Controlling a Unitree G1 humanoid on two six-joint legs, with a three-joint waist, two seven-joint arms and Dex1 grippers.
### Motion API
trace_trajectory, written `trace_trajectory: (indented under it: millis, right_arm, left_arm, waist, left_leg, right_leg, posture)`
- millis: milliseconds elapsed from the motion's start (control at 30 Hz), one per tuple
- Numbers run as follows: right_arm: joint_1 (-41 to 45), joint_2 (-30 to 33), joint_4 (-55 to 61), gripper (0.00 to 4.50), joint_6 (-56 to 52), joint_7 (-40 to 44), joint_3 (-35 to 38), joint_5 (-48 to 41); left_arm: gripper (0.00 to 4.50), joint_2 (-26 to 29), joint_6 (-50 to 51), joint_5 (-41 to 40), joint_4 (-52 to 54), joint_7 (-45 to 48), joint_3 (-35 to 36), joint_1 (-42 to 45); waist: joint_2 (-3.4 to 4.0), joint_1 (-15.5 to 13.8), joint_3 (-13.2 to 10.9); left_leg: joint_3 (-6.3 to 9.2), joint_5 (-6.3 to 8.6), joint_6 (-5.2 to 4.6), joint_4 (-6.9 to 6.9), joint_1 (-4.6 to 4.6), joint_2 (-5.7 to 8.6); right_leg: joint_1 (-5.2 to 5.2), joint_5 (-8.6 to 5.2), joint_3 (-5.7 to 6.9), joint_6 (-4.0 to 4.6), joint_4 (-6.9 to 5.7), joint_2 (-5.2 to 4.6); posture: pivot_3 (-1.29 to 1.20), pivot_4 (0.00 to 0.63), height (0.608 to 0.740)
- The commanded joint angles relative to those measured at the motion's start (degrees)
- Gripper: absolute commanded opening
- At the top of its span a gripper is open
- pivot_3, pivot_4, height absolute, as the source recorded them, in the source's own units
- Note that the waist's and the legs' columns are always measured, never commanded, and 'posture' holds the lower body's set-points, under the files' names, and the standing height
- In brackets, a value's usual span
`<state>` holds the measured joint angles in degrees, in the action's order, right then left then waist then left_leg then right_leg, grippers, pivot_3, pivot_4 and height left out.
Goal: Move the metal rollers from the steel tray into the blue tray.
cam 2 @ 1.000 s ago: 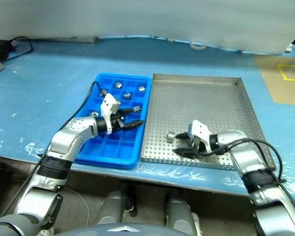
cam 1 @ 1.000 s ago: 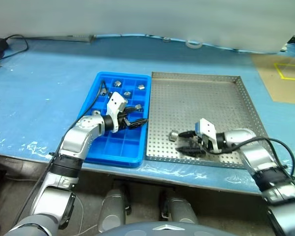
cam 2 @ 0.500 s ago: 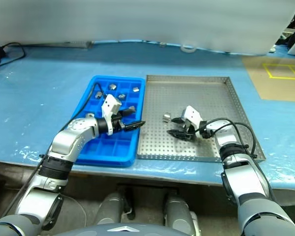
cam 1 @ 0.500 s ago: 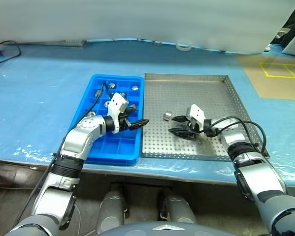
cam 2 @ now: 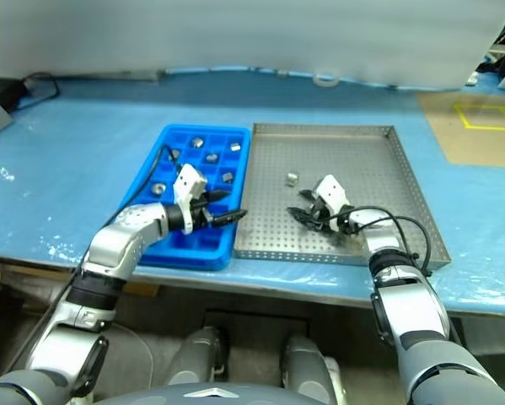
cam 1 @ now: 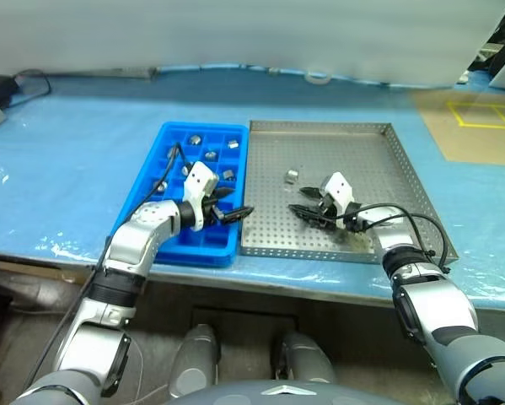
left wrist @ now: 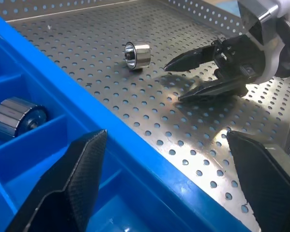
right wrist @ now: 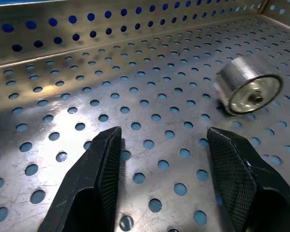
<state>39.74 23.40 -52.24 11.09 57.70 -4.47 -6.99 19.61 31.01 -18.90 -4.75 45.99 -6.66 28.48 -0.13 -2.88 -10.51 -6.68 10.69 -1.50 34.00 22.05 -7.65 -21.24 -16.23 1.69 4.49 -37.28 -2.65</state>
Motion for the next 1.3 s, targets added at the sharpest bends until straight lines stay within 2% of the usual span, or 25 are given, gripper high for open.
trace_trajectory:
  millis: [33, 100, 200, 333, 433, 500, 633, 800, 933, 1100, 1300]
  right_arm:
    - [-0.59, 0.89, 33.05, 2.89, -29.93, 0.26, 2.82, -14.46]
    - [-0.2, 1.61, 40.37, 2.89, -38.41, -1.66, 5.49, -19.33]
    - [1.5, 2.1, 48.41, 2.89, -46.95, -5.49, 9.33, -24.95]
    - [2.58, 3.58, 51.59, 2.89, -48.12, -9.17, 9.36, -22.99]
    - [3.15, 3.84, 46.15, 2.89, -40.81, -15.51, 6.16, -13.49]
    - [4.52, 1.58, 39.99, 2.89, -36.11, -21.49, 6.29, -9.38]
    - [8.67, -2.76, 28.57, 2.89, -29.96, -27.27, 7.24, -6.38]
    - [13.69, -5.4, 14.0, 2.89, -21.94, -34.94, 7.14, -1.19]
    - [17.68, -6.77, 4.19, 2.89, -17.48, -40.48, 9.24, -0.53]
    - [20.59, -7.06, -1.64, 2.89, -13.84, -42.26, 11.23, -1.03]
    - [19.84, -6.97, -1.21, 2.89, -12.77, -41.32, 12.23, -1.13]
  left_arm:
    - [4.17, -0.43, -0.74, -0.32, 1.3, 0.28, -0.01, 0.7]
    - [4.17, -0.66, -0.82, -0.22, 1.0, 0.24, -0.08, 0.93]
    - [4.17, -0.93, -0.84, -0.12, 1.07, 0.39, -0.3, 0.77]
    - [4.17, -1.29, -0.89, -0.11, 0.81, 0.43, -0.51, 0.86]
    - [4.17, -1.56, -1.04, -0.05, 0.44, 0.54, -0.65, 1.13]
    - [4.17, -1.96, -1.4, 0.06, -0.11, 0.26, -0.49, 1.54]
    - [4.17, -3.01, -2.14, 0.57, -1.76, -0.98, 0.08, 3.01]
    - [4.17, -4.05, -3.24, 1.51, -4.09, -2.85, 1.19, 4.6]
    - [4.17, -4.63, -3.78, 2.03, -5.58, -5.45, 2.59, 5.7]
    - [4.17, -4.57, -3.43, 2.08, -6.95, -8.19, 4.47, 7.32]
    - [4.17, -4.26, -2.86, 1.87, -6.12, -8.4, 4.68, 7.78]
  waist:
    - [0.48, 0.9, -0.36]
    - [0.59, 0.86, -0.37]
    - [0.57, 0.46, -0.38]
    - [0.56, 0.53, -0.38]
    - [0.55, 0.65, -0.39]
    - [0.56, 0.66, -0.39]
    - [0.61, 0.78, -0.42]
    - [0.63, 0.7, -0.43]
    - [0.62, 0.9, -0.44]
    - [0.59, 1.78, -0.46]
    - [0.59, 2.23, -0.46]
  left_leg:
    - [-0.01, 0.0, -0.22, 0.01, 0.35, -0.19]
    - [-0.24, 0.05, -0.51, 0.14, 1.08, -0.16]
    - [-0.34, 0.08, -0.55, 0.07, 1.4, -0.15]
    - [-0.38, 0.12, -0.57, -0.03, 1.45, -0.14]
    - [-0.45, 0.11, -0.55, -0.04, 1.45, -0.14]
    - [-0.5, 0.07, -0.49, -0.03, 1.44, -0.13]
    - [-0.68, 0.0, -0.36, -0.04, 1.45, -0.1]
    - [-0.84, 0.01, -0.41, -0.02, 1.55, -0.09]
    - [-1.2, 0.06, -0.52, -0.02, 1.64, -0.12]
    - [-1.41, 0.13, -0.65, 0.23, 2.06, -0.11]
    - [-1.5, 0.24, -0.85, 0.22, 2.0, -0.21]
  right_leg:
    - [-0.07, 0.35, 0.18, -0.14, 0.54, 0.05]
    - [-0.81, 0.43, 0.16, -0.21, 0.52, -0.07]
    - [-1.0, 0.45, 0.25, -0.25, 0.65, -0.08]
    - [-0.98, 0.45, 0.26, -0.25, 0.96, -0.1]
    - [-0.96, 0.48, 0.22, -0.29, 1.1, -0.1]
    - [-0.93, 0.52, 0.18, -0.36, 1.16, -0.11]
    - [-0.97, 0.54, 0.15, -0.4, 1.12, -0.21]
    - [-1.02, 0.55, 0.17, -0.41, 1.1, -0.32]
    - [-1.16, 0.55, 0.11, -0.41, 1.05, -0.42]
    - [-1.77, 0.58, -0.04, -0.46, 0.59, -0.49]
    - [-1.82, 0.61, -0.04, -0.51, 0.49, -0.47]
  posture:
    - [-0.14, 0.15, 0.74]
    - [-0.14, 0.15, 0.74]
    - [-0.15, 0.15, 0.74]
    - [-0.16, 0.15, 0.74]
    - [-0.17, 0.15, 0.74]
    - [-0.17, 0.15, 0.74]
    - [-0.17, 0.15, 0.74]
    - [-0.15, 0.15, 0.74]
    - [-0.14, 0.15, 0.74]
    - [-0.11, 0.15, 0.74]
    - [-0.11, 0.15, 0.74]
